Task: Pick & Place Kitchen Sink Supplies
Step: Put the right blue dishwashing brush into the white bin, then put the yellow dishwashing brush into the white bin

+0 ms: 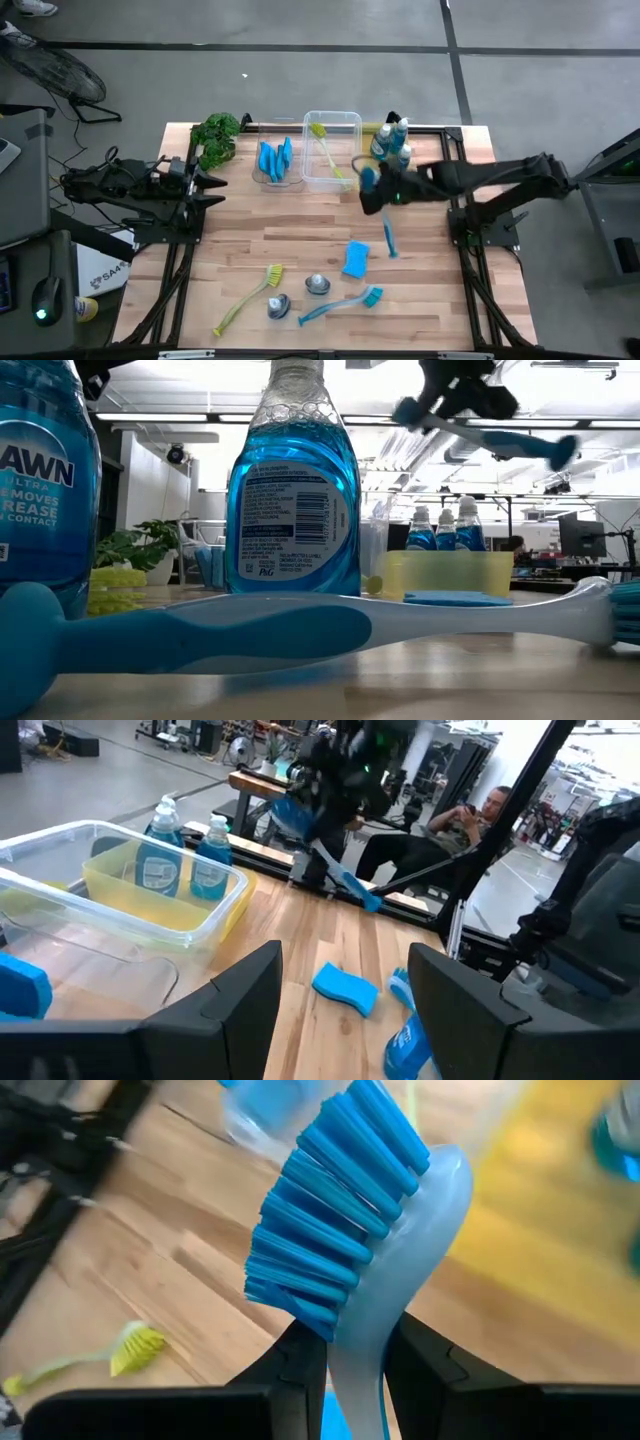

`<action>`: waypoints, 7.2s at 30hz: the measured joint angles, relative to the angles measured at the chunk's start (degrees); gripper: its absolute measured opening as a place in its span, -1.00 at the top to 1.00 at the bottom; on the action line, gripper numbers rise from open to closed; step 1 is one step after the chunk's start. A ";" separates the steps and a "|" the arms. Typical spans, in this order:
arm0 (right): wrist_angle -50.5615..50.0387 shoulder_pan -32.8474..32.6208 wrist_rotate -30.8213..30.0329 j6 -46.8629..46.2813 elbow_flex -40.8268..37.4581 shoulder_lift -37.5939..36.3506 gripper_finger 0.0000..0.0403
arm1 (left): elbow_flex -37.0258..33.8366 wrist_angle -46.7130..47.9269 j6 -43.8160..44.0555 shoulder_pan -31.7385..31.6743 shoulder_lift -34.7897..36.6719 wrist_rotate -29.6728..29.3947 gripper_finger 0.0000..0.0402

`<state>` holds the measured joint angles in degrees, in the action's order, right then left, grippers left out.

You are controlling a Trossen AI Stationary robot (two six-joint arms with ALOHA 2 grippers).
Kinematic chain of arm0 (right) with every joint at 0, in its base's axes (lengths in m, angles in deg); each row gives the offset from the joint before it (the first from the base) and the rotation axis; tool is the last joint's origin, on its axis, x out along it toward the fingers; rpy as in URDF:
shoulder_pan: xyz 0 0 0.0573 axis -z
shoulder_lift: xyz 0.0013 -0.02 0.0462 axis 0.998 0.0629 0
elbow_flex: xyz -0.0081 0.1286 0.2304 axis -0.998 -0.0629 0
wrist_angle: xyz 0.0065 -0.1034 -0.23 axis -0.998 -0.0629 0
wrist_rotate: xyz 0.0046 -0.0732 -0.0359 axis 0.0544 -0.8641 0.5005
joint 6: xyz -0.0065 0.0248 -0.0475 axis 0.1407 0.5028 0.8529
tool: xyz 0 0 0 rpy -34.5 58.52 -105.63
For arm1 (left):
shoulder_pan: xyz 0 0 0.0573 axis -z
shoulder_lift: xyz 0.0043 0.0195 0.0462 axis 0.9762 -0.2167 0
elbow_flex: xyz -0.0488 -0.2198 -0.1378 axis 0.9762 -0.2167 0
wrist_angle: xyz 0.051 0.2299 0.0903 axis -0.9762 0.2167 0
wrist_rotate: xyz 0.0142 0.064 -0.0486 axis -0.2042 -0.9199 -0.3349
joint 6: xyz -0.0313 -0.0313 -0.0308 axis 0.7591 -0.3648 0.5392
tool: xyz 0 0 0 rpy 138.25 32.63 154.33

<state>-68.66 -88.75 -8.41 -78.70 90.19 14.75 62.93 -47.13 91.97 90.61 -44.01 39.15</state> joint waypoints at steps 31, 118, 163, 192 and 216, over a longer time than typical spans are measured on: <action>32.14 32.28 35.05 37.92 10.13 11.30 0.64 | 0.02 0.00 10.25 0.00 0.00 -8.37 -0.06; -5.09 37.05 32.35 40.24 48.36 44.54 0.59 | 0.02 4.39 17.75 0.00 -0.02 -10.45 -0.06; -11.77 28.99 26.04 42.85 48.60 28.99 0.16 | 0.02 12.48 22.18 0.00 -0.33 3.38 -0.06; -10.35 12.85 9.06 40.51 17.62 8.43 0.16 | 0.00 14.08 41.29 8.34 -32.12 16.73 -0.06; 13.90 5.67 16.33 36.14 -24.34 -24.83 0.16 | 4.73 -7.38 73.99 26.28 -68.45 15.13 -0.06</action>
<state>-54.75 -83.08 7.92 -42.56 65.84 -10.08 67.66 -54.50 165.96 116.89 -112.46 54.28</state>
